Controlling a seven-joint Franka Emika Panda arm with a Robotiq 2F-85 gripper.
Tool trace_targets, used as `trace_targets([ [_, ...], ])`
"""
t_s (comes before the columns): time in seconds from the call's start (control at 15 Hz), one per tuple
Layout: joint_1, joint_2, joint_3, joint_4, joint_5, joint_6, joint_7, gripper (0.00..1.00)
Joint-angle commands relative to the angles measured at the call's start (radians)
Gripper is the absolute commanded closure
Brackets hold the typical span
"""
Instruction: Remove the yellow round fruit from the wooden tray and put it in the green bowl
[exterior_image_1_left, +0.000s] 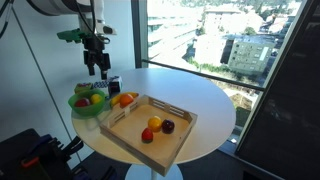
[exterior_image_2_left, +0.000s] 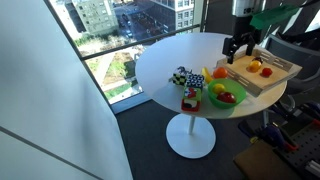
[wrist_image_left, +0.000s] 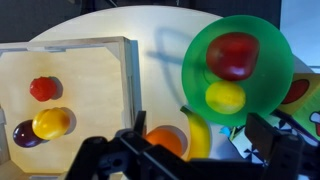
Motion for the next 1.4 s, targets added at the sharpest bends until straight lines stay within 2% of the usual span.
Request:
trace_targets([
  [0.0,-0.007,-0.067,0.006,0.003,0.003,-0.099,0.026,0.0],
  [0.33,-0.008,-0.156,0.01,-0.019,0.012,-0.147,0.021,0.0],
  [0.73,-0.01,-0.24,0.009,-0.044,0.027,-0.125,-0.002,0.0],
  [1.33,-0.015,-0.23,0.016,-0.037,0.03,-0.126,-0.002,0.0],
])
